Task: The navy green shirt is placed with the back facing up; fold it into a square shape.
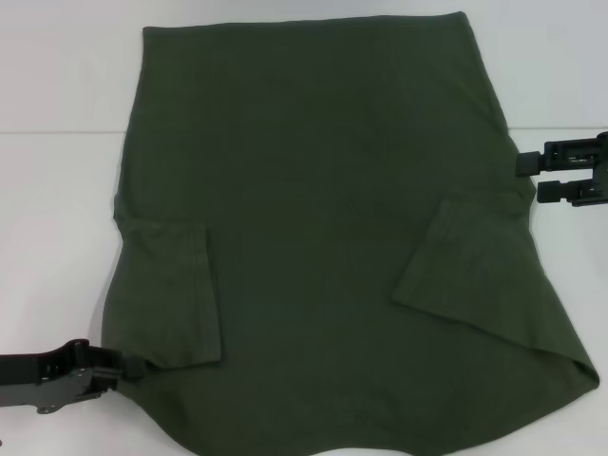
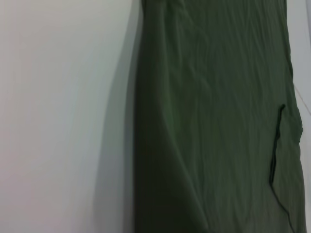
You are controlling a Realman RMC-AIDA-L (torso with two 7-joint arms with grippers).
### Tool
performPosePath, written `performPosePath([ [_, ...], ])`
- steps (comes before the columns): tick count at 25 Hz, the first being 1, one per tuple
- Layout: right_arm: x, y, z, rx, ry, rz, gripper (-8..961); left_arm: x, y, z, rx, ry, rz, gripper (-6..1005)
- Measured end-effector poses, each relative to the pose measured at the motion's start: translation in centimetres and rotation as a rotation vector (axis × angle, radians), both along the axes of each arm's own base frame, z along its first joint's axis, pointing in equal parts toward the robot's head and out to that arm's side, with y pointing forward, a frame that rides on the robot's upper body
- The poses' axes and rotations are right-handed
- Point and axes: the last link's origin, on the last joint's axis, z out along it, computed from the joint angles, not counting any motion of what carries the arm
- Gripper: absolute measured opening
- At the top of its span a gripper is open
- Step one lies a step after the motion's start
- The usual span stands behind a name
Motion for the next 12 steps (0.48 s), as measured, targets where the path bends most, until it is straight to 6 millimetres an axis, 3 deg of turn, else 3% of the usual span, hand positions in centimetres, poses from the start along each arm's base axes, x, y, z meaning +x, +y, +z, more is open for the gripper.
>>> performPosePath([
  [12, 0.31, -0.59, 0.0, -0.027, -0.007, 0.008, 790, 0.36, -0.13, 0.25, 0.008, -0.024, -0.053, 76],
])
